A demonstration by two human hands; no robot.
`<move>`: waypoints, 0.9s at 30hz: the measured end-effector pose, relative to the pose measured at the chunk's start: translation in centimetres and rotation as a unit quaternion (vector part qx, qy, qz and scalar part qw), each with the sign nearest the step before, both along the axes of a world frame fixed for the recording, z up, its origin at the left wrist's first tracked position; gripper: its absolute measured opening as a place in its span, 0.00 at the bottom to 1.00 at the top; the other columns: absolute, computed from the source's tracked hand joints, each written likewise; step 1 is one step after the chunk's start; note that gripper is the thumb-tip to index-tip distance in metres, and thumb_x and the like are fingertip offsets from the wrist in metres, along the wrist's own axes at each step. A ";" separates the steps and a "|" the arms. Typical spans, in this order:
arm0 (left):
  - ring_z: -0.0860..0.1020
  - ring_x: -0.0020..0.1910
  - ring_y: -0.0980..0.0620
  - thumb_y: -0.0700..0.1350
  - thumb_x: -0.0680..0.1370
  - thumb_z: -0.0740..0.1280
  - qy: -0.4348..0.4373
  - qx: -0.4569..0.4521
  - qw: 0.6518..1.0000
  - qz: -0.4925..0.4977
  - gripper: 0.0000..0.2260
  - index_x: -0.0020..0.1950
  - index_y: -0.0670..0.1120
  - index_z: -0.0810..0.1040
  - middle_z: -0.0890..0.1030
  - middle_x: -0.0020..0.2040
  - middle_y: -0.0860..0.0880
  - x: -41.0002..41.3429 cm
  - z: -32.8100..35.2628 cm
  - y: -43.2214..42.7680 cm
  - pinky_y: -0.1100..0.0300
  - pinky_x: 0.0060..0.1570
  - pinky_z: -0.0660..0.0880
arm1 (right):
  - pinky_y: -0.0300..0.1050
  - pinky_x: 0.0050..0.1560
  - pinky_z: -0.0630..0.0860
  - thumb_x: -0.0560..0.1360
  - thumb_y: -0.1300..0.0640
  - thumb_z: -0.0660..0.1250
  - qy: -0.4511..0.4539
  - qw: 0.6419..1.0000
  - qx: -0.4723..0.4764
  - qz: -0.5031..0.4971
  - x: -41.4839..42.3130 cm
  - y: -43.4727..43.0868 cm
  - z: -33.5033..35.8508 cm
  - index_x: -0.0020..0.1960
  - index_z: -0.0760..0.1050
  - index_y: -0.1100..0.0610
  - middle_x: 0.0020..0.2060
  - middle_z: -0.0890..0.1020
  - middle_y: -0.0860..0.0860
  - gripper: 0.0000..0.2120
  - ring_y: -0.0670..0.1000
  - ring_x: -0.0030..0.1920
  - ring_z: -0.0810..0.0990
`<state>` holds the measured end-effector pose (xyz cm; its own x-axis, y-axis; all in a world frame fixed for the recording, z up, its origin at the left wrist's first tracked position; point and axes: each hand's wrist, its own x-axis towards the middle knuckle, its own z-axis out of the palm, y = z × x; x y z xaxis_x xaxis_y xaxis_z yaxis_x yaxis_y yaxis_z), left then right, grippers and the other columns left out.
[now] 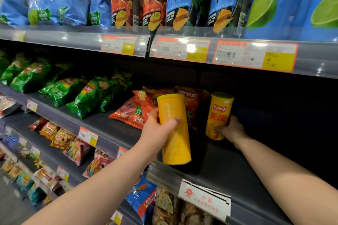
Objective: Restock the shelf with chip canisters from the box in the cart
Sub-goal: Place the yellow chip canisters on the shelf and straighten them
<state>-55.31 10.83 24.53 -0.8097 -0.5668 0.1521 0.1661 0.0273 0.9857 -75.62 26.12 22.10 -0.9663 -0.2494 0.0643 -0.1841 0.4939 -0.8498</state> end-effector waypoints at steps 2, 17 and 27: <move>0.78 0.50 0.50 0.46 0.75 0.70 0.002 0.001 1.000 -0.008 0.21 0.62 0.56 0.65 0.77 0.54 0.52 -0.4 -0.1 0.2 0.53 0.46 0.77 | 0.53 0.61 0.71 0.70 0.55 0.75 0.007 1.000 0.005 -0.024 0.4 0.3 0.3 0.72 0.61 0.58 0.68 0.70 0.59 0.36 0.60 0.65 0.72; 0.73 0.63 0.48 0.46 0.77 0.68 -0.011 -0.069 0.988 -0.136 0.29 0.75 0.54 0.59 0.73 0.66 0.49 -4.9 -0.7 6.6 0.51 0.62 0.72 | 0.56 0.62 0.75 0.68 0.58 0.73 -0.099 0.962 -0.086 0.240 7.5 6.2 1.9 0.66 0.67 0.48 0.60 0.79 0.51 0.30 0.52 0.60 0.78; 0.67 0.68 0.47 0.60 0.76 0.62 -0.252 -0.593 0.755 -0.121 0.24 0.70 0.53 0.69 0.69 0.69 0.48 -3.6 -4.4 5.2 0.54 0.65 0.68 | 0.50 0.60 0.71 0.66 0.55 0.78 0.018 0.999 -0.011 -0.035 3.8 7.7 0.8 0.72 0.61 0.56 0.68 0.71 0.56 0.40 0.57 0.66 0.72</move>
